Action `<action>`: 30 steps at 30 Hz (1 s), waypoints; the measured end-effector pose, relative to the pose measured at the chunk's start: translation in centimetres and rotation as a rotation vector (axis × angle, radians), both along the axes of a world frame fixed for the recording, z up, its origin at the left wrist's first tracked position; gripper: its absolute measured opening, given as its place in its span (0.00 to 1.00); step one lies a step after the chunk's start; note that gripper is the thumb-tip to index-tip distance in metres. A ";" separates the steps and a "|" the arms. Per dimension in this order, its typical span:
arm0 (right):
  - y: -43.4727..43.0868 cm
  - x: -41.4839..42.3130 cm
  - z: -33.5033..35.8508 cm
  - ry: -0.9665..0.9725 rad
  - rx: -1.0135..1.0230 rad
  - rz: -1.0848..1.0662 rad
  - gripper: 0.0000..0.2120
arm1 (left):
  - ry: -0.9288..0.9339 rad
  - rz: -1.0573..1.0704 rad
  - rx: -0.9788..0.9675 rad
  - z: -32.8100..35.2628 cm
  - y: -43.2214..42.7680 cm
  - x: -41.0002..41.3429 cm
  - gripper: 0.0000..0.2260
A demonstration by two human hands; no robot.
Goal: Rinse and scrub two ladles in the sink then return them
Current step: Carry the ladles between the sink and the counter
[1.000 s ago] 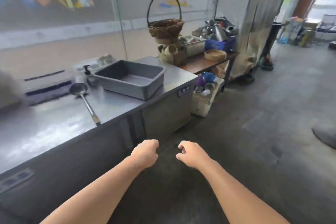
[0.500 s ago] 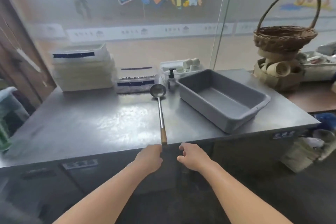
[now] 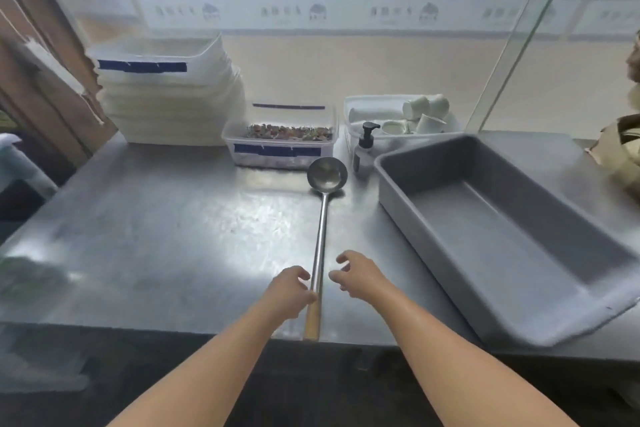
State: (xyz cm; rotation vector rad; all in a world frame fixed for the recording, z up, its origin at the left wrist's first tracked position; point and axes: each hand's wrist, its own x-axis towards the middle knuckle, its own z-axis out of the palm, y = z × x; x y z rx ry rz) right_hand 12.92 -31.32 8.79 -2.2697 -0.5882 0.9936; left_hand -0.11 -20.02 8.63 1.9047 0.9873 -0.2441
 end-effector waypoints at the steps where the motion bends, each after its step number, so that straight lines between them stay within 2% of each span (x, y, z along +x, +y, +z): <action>1: 0.9 0.8 -0.7 0.036 0.003 -0.024 0.22 | 0.009 0.015 -0.042 -0.7 0.5 0.8 0.21; 7: 6.9 5.4 -5.2 0.165 -0.024 -0.190 0.25 | 0.035 -0.017 -0.128 -4.9 4.3 6.4 0.30; 11: 10.4 7.3 -6.9 0.250 -0.031 -0.287 0.21 | 0.077 -0.080 -0.140 -7.1 6.0 9.0 0.33; 16: 13.2 9.0 -10.0 0.227 -0.078 -0.300 0.17 | 0.109 -0.083 -0.173 -9.2 7.8 11.1 0.20; 19: 13.9 9.4 -10.1 0.286 -0.057 -0.346 0.15 | 0.148 -0.013 -0.277 -9.8 8.6 12.1 0.14; 24: 13.1 9.2 -9.4 0.457 0.028 -0.417 0.14 | 0.118 -0.022 -0.452 -9.7 9.6 11.5 0.17; 30: 12.5 7.9 -7.8 0.461 0.105 -0.444 0.13 | 0.028 -0.047 -0.572 -7.4 10.6 9.8 0.17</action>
